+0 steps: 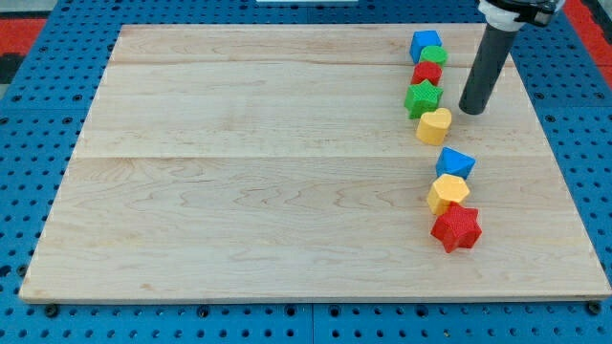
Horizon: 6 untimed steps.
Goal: Move your arm towards the top right
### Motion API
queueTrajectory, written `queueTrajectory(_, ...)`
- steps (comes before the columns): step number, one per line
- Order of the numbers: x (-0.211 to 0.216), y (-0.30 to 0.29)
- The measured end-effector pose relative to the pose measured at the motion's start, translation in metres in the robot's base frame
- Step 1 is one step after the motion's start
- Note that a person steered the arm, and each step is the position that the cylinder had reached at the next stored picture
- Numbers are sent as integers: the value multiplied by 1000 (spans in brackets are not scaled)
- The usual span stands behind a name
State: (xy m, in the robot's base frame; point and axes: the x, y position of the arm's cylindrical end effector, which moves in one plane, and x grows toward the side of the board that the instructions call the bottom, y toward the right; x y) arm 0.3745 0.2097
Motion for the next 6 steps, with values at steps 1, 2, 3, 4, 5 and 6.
queueTrajectory(1,24,-13)
queueTrajectory(2,25,-70)
queueTrajectory(3,25,-129)
queueTrajectory(4,32,-118)
queueTrajectory(5,39,-29)
queueTrajectory(6,-12,47)
